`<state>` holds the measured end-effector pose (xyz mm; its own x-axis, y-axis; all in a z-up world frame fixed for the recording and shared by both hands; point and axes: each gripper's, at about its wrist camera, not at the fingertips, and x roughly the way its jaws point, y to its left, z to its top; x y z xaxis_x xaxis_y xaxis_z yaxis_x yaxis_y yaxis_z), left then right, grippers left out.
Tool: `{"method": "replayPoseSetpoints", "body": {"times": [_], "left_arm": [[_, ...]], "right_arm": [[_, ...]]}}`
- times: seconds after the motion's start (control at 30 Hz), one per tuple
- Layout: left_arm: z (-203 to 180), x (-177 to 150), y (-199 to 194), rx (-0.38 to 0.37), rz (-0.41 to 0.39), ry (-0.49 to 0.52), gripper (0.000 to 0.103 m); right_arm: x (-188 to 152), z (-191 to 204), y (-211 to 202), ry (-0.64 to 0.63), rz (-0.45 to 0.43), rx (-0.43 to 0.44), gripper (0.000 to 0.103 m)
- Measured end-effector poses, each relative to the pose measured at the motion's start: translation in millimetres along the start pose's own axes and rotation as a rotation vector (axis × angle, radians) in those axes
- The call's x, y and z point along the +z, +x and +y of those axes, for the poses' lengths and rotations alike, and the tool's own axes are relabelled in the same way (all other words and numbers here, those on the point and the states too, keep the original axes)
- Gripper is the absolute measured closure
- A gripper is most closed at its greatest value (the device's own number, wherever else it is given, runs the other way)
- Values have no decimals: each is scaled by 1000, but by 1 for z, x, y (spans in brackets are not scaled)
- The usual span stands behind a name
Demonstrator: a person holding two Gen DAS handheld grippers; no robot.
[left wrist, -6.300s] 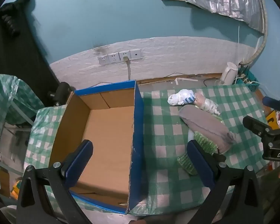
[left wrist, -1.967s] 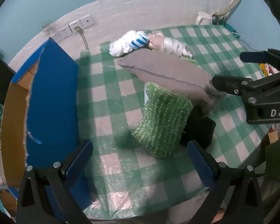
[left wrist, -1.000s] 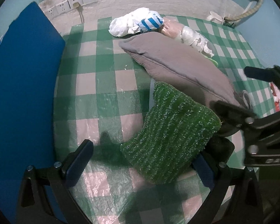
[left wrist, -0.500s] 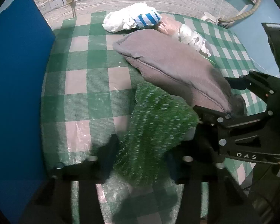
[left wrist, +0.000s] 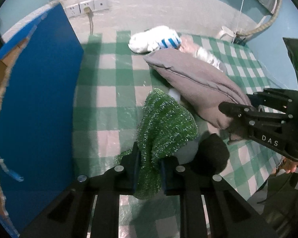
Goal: Organize soft objects
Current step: 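Lift the mitt with the left tool while the right tool carries the towel toward the box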
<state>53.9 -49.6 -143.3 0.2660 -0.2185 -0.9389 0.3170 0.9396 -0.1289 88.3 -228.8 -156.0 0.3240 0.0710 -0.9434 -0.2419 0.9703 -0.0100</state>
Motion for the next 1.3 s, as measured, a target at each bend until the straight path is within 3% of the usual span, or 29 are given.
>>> {"method": "replayPoseSetpoints", "body": {"times": [0.7, 1.3], "left_arm": [[-8, -6, -65, 69, -137, 29, 85], [-6, -18, -111, 213, -241, 80, 86]], "right_arm": [[-23, 26, -88, 40, -131, 21, 78], [-25, 35, -123, 46, -210, 5, 78]]}}
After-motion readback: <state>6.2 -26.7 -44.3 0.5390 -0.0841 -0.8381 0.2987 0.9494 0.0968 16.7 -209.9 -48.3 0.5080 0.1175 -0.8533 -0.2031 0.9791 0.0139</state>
